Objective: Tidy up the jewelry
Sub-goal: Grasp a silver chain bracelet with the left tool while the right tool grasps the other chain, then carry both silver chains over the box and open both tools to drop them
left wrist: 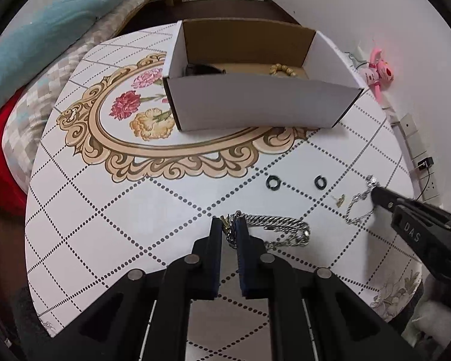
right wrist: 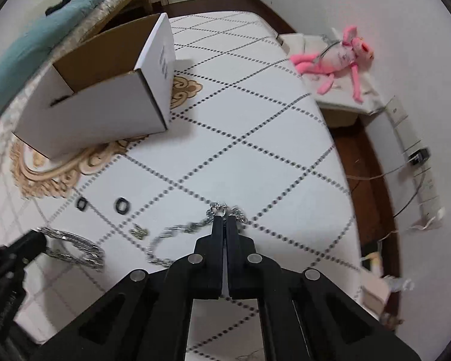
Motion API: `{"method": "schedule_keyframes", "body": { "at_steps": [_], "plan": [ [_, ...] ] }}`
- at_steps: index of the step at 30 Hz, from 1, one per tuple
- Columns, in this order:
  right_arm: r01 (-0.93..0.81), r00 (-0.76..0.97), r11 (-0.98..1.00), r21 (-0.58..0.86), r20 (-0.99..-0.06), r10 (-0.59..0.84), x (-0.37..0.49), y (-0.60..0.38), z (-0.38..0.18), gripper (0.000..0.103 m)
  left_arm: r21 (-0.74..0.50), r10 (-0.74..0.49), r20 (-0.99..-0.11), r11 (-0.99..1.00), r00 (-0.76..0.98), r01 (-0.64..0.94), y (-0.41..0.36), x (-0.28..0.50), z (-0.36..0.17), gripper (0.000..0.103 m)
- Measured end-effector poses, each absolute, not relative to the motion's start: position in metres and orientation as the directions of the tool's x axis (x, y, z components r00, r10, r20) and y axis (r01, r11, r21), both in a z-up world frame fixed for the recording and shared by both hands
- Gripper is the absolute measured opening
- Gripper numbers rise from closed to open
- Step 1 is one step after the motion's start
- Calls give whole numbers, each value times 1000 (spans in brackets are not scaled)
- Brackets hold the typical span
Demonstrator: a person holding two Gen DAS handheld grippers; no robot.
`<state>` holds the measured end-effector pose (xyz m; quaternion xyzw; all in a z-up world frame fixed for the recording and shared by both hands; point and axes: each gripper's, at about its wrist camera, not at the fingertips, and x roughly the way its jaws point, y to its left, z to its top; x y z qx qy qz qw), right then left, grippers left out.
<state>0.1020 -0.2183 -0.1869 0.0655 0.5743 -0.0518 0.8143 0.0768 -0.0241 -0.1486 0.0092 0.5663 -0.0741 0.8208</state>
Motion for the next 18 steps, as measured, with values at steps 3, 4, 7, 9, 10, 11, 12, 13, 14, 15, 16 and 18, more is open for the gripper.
{"method": "schedule_keyframes", "body": {
  "at_steps": [3, 4, 7, 9, 10, 11, 12, 13, 14, 15, 16, 18],
  "plan": [
    [163, 347, 981, 107, -937, 44, 100, -223, -182, 1, -82, -128, -923, 987, 363, 140, -24, 77, -139, 7],
    [164, 358, 978, 126, -932, 60, 98, -224, -178, 1, -90, -137, -920, 986, 368, 143, -24, 78, -136, 7],
    [161, 395, 970, 183, -912, 107, 90, -226, -162, 1, -117, -166, -910, 982, 380, 149, -23, 78, -124, 6],
    [144, 422, 968, 206, -897, 128, 86, -224, -147, 1, -133, -184, -902, 979, 391, 154, -24, 78, -114, 6],
    [137, 432, 966, 220, -891, 141, 85, -224, -143, 1, -138, -192, -896, 977, 400, 160, -25, 78, -108, 6],
    [127, 438, 964, 233, -885, 156, 84, -223, -137, 1, -144, -200, -891, 976, 407, 164, -25, 78, -103, 6],
    [122, 442, 963, 242, -882, 166, 83, -222, -133, 1, -151, -208, -887, 974, 411, 167, -25, 79, -98, 6],
    [113, 447, 960, 256, -876, 181, 82, -220, -127, 0, -163, -221, -882, 972, 417, 171, -26, 79, -92, 6],
    [104, 451, 958, 268, -871, 194, 83, -220, -122, 0, -168, -228, -878, 970, 421, 175, -26, 79, -88, 6],
    [100, 457, 956, 276, -866, 202, 83, -220, -119, 0, -174, -235, -872, 969, 429, 178, -25, 80, -82, 6],
    [91, 463, 952, 292, -859, 219, 84, -221, -113, 0, -183, -245, -866, 967, 436, 180, -25, 81, -76, 6],
    [78, 475, 946, 314, -846, 242, 85, -222, -102, 0, -206, -268, -855, 961, 444, 183, -24, 83, -65, 6]
  ]
}}
